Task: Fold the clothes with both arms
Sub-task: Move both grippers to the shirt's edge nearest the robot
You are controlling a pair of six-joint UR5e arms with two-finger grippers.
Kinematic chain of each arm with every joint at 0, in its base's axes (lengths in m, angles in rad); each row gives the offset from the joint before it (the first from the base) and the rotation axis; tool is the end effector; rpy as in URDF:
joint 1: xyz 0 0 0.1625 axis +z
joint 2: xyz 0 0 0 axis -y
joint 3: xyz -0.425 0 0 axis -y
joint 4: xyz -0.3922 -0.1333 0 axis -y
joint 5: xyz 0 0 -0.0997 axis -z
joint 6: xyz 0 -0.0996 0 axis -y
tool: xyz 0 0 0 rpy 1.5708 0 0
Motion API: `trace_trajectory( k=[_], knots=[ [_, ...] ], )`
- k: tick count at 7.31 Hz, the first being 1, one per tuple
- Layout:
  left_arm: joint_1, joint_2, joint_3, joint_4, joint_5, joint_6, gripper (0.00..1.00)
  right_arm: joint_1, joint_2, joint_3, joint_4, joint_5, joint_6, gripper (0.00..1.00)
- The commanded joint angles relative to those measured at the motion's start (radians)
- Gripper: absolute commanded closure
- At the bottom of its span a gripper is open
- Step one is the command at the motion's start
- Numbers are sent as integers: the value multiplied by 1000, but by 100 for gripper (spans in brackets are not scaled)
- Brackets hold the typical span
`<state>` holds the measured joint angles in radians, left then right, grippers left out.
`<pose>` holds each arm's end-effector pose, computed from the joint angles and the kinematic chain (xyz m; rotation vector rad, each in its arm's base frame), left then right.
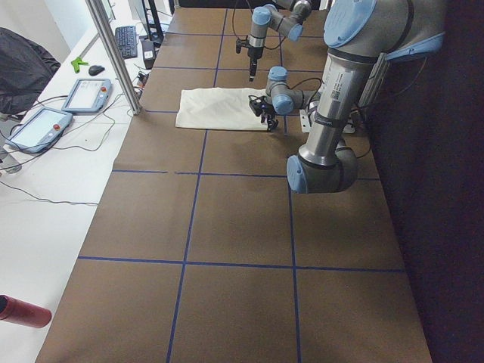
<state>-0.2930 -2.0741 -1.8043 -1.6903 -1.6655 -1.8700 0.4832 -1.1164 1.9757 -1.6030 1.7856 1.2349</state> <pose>0.5728 -0.3022 0.2609 -0.0926 0.8656 -0.5144 -0.4631 -0.3695 0.2398 0.1424 -0.8361 0.0495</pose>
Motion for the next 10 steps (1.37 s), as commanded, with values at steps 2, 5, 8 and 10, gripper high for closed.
trace_trajectory(
  k=[2, 5, 8, 10],
  knots=[
    [0, -11, 17, -2, 1, 0, 38, 0, 0, 0, 0, 0, 0, 0],
    [0, -12, 11, 3, 9, 2, 87, 0, 0, 0, 0, 0, 0, 0],
    [6, -9, -1, 3, 13, 3, 100, 0, 0, 2, 0, 0, 6, 0],
    [6, 21, -97, 56, 12, 140, 100, -3, 0, 5, 2, 1, 32, 0]
  ],
)
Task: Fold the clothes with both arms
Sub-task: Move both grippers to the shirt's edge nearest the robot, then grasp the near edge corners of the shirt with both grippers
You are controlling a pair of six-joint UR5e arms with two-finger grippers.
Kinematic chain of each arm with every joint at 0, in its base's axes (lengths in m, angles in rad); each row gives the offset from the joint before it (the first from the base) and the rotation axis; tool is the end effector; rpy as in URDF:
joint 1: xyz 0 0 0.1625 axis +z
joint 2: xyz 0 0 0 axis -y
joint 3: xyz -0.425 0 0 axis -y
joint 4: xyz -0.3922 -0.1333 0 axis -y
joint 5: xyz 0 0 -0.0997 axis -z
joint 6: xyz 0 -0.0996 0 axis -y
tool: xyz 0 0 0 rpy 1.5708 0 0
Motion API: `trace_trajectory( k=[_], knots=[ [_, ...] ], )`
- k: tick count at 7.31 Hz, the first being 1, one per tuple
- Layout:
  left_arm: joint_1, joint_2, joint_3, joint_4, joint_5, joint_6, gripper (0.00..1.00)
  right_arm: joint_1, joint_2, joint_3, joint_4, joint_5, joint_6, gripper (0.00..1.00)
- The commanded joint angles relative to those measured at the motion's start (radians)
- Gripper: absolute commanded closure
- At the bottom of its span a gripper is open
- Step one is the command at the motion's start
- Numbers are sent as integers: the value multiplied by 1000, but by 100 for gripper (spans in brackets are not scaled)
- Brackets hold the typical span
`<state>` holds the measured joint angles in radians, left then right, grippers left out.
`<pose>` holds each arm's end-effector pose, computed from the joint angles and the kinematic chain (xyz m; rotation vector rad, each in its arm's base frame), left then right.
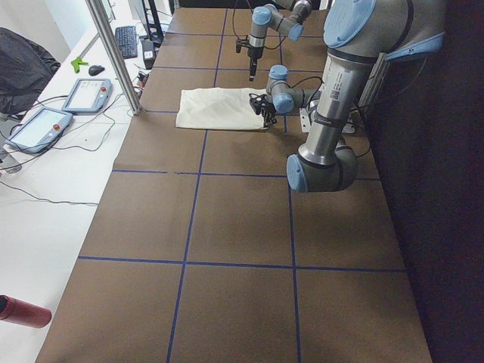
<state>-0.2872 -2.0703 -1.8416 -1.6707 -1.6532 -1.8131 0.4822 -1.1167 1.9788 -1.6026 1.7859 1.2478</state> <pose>0.5642 -0.2971 0.2502 -0.0581 0.8795 -0.4593 -0.4626 -0.3686 0.2387 0.1376 -0.8401 0.0602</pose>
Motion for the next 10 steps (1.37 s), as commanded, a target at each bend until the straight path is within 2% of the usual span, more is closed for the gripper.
trace_trajectory(
  k=[1, 2, 4, 5, 8, 10],
  knots=[
    [2, 25, -103, 61, -2, 112, 100, -20, 0, -1, 1, 0, 80, 0],
    [3, 24, -105, 60, -5, 112, 100, -57, 2, -5, 6, -3, 188, 0],
    [3, 15, -102, 60, -8, 113, 100, -125, 3, -61, 148, -11, 487, 0],
    [3, 13, -102, 60, -8, 115, 100, -152, 3, -86, 156, -14, 574, 0],
    [5, 10, -99, 59, -8, 116, 100, -194, 3, -184, 156, -68, 729, 0],
    [10, 9, -96, 59, -10, 116, 100, -208, -8, -186, 147, -86, 739, 0]
  ],
)
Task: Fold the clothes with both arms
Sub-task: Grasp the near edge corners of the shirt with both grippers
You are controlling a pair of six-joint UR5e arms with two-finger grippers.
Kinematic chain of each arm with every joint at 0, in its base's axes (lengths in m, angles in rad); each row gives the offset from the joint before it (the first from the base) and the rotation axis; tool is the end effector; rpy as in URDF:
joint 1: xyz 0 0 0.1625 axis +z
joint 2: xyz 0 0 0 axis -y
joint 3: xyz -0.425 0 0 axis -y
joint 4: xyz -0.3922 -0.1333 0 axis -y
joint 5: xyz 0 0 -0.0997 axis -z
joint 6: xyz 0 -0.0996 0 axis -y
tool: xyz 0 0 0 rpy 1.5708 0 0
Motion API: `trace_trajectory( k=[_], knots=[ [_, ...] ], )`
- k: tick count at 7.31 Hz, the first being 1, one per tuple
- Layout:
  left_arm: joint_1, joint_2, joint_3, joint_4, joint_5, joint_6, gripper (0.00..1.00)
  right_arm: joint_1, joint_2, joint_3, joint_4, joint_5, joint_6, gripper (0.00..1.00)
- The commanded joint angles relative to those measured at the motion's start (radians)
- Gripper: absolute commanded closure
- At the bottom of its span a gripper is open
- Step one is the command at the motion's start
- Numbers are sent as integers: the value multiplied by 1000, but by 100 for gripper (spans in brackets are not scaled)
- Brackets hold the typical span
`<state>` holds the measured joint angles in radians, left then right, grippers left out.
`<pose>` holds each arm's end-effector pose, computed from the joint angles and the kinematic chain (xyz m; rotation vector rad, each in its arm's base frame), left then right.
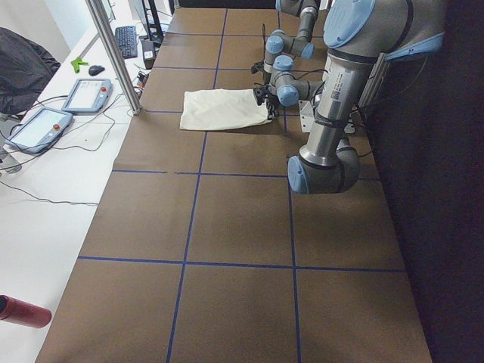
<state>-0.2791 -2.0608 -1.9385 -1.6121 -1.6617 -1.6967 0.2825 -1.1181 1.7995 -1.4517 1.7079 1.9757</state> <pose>0.5390 -0.2837 0.2245 -0.0158 0.9068 -0.3362 -0.5724 -0.2908 0.2948 -0.1812 -0.8023 0.5941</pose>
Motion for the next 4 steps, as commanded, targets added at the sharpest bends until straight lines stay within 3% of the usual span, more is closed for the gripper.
trace_trajectory(
  k=[1, 4],
  knots=[
    [1, -1, 3, 0, -1, 2, 100, -11, -9, -6, -6, -8, 12, 0],
    [1, 1, 4, -2, 0, 2, 100, -14, -19, -5, -7, -7, 19, 0]
  ],
)
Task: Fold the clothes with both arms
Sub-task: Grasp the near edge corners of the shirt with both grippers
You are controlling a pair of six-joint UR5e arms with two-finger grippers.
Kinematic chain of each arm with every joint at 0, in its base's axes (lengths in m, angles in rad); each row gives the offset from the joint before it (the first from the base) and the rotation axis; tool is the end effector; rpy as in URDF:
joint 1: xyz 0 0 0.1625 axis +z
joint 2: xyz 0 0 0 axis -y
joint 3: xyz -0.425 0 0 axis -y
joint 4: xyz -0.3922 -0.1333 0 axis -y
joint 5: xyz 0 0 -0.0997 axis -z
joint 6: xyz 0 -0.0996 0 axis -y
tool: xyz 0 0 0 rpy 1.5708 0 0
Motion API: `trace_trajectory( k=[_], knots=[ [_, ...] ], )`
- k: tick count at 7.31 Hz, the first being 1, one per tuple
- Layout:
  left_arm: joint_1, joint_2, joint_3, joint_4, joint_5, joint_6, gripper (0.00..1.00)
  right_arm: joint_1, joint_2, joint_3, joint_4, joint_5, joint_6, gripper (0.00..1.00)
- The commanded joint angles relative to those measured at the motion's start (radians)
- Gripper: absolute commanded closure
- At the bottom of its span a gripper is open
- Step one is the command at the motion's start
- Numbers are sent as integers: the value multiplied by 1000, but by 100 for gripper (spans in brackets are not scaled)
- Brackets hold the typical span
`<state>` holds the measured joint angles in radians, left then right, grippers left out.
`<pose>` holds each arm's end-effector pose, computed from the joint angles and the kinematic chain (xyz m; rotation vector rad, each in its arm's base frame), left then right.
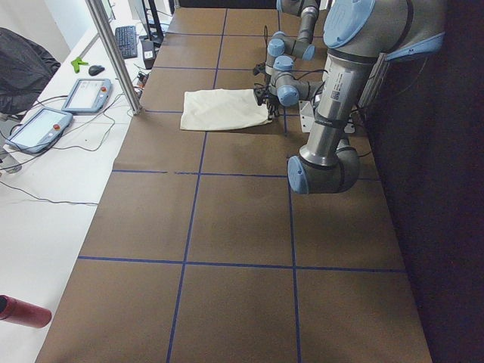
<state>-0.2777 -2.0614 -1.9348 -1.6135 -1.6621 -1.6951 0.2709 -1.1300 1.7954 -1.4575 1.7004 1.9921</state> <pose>0.5405 -0.2832 0.2255 -0.0162 0.9050 -0.3334 -0.5750 -0.2847 0.3050 -0.1840 -0.7787 0.6052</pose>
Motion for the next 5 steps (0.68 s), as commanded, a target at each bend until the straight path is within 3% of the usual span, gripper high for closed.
trace_trajectory(
  k=[1, 2, 3, 5],
  knots=[
    [0, 0, 2, 0, 1, 0, 100, -2, -5, -2, -1, 1, 5, 4],
    [0, 1, 2, 1, -1, 0, 100, -2, -1, -2, -1, 2, 31, 47],
    [0, 1, 2, 0, 1, 0, 100, -4, 4, 1, -1, 4, 31, 78],
    [0, 3, 4, 0, 1, 0, 100, 2, 9, 12, -7, 4, 31, 88]
  ],
)
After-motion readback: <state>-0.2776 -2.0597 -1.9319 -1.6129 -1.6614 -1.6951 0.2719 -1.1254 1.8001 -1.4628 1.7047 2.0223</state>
